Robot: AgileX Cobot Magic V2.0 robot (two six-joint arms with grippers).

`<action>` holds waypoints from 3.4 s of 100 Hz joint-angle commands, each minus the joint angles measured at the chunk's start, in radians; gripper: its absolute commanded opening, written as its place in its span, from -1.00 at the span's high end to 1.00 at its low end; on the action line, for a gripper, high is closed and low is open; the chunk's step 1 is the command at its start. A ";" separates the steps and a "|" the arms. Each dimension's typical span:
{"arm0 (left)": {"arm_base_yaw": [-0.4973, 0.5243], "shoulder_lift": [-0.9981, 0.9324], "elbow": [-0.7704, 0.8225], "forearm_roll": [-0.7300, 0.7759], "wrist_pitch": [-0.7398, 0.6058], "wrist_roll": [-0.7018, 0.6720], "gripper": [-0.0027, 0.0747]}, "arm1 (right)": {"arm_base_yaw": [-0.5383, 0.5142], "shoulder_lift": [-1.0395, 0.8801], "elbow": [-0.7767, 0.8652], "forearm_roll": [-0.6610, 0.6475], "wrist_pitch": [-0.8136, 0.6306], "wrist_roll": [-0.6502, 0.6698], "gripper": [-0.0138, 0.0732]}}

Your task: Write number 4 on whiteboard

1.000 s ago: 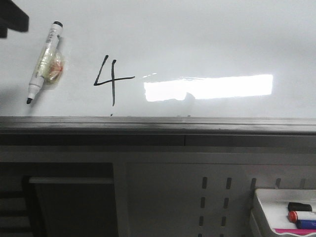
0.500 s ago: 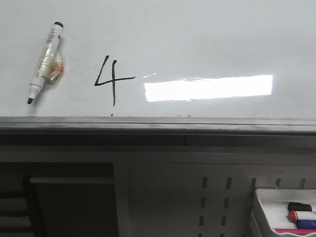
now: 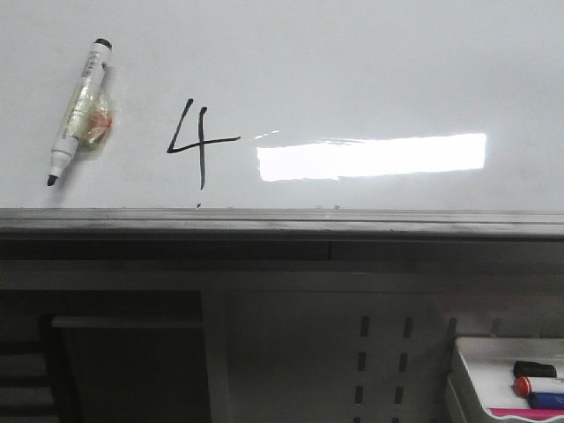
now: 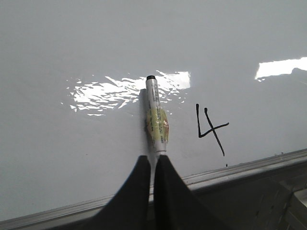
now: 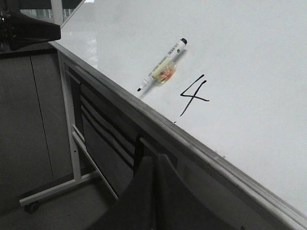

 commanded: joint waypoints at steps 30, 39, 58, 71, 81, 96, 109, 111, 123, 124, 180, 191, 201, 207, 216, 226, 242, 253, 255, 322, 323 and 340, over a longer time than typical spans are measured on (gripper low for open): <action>0.003 0.008 -0.025 0.001 -0.076 0.001 0.98 | -0.005 0.003 -0.027 -0.011 -0.083 -0.005 0.83; 0.003 0.008 -0.025 0.001 -0.076 0.001 0.98 | -0.005 0.003 -0.027 -0.011 -0.083 -0.005 0.83; 0.003 0.008 -0.018 0.001 -0.076 0.001 0.98 | -0.005 0.003 -0.027 -0.011 -0.083 -0.005 0.83; 0.005 0.008 -0.018 -0.027 -0.072 0.001 0.98 | -0.005 0.003 -0.027 -0.011 -0.083 -0.005 0.83; 0.036 0.001 -0.018 -0.051 -0.039 0.001 0.98 | -0.005 0.003 -0.027 -0.011 -0.083 -0.005 0.83; 0.143 -0.045 -0.018 -0.106 -0.021 0.110 0.98 | -0.005 0.003 -0.027 -0.011 -0.083 -0.005 0.83; 0.258 -0.103 -0.012 -0.231 0.029 0.199 0.98 | -0.005 0.003 -0.027 -0.011 -0.083 -0.005 0.83; 0.276 -0.112 -0.009 -0.243 0.033 0.216 0.98 | -0.005 0.003 -0.027 -0.011 -0.083 -0.005 0.83; 0.356 -0.164 0.054 -0.253 0.031 0.261 0.98 | -0.005 0.003 -0.027 -0.011 -0.083 -0.005 0.83; 0.362 -0.167 0.059 -0.253 0.031 0.261 0.98 | -0.005 0.003 -0.027 -0.011 -0.083 -0.005 0.83; 0.396 -0.173 0.200 -0.249 0.148 0.261 0.98 | -0.005 0.003 -0.027 -0.011 -0.083 -0.005 0.83; 0.396 -0.173 0.200 -0.249 0.148 0.261 0.98 | -0.005 0.003 -0.027 -0.011 -0.083 -0.005 0.83; 0.396 -0.173 0.200 -0.249 0.148 0.261 0.98 | -0.005 0.003 -0.027 -0.011 -0.083 -0.005 0.83; 0.396 -0.173 0.200 -0.249 0.148 0.261 0.98 | -0.005 0.003 -0.027 -0.011 -0.083 -0.005 0.83; 0.396 -0.173 0.200 -0.249 0.148 0.261 0.98 | -0.005 0.003 -0.027 -0.011 -0.083 -0.005 0.83; 0.396 -0.173 0.200 -0.249 0.148 0.261 0.98 | -0.005 0.003 -0.027 -0.011 -0.083 -0.005 0.83; 0.396 -0.173 0.200 -0.249 0.148 0.261 0.98 | -0.005 0.003 -0.027 -0.011 -0.083 -0.005 0.83; 0.396 -0.173 0.200 -0.249 0.148 0.261 0.98 | -0.005 0.003 -0.027 -0.011 -0.083 -0.005 0.83; 0.396 -0.173 0.200 -0.249 0.148 0.261 0.98 | -0.005 0.003 -0.027 -0.011 -0.083 -0.005 0.83; 0.396 -0.173 0.200 -0.249 0.148 0.261 0.98 | -0.522 0.003 0.014 -0.011 -0.099 -0.005 0.83; 0.396 -0.173 0.200 -0.249 0.148 0.261 0.98 | -0.542 0.003 0.019 -0.011 -0.099 -0.005 0.83; 0.396 -0.173 0.200 -0.249 0.148 0.261 0.98 | -0.717 -0.027 0.102 -0.011 -0.100 -0.005 0.83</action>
